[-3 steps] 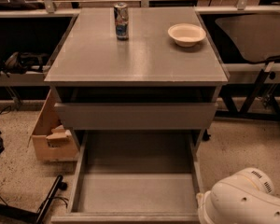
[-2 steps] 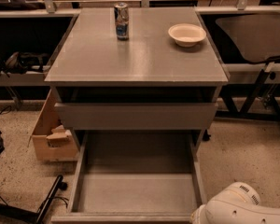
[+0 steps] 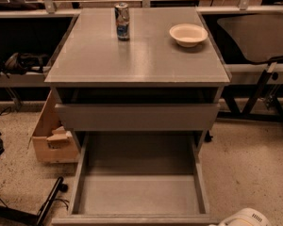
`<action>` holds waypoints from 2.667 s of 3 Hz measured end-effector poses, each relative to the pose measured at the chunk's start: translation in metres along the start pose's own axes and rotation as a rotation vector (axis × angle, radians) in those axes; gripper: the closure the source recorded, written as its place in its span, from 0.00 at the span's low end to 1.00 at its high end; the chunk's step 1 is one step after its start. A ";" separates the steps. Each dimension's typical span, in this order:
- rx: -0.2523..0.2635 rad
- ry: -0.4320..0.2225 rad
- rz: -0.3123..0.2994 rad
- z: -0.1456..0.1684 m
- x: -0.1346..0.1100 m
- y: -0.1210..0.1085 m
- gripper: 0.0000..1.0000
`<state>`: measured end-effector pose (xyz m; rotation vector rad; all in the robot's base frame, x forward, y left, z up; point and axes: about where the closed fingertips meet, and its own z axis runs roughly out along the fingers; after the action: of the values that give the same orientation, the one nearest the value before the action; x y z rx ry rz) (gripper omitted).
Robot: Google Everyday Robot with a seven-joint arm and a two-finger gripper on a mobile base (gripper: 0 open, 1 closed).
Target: Close middle drawer
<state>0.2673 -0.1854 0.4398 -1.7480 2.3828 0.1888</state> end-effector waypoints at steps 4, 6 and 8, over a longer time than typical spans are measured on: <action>0.067 -0.239 0.101 0.057 -0.096 -0.051 1.00; 0.109 -0.276 0.095 0.064 -0.109 -0.081 1.00; 0.155 -0.312 0.077 0.069 -0.127 -0.120 1.00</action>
Offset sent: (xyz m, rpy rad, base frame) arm 0.0465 0.0943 -0.0817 0.1844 -0.0995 -0.1510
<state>0.4241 -0.0888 0.4006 -1.4414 2.1779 0.2583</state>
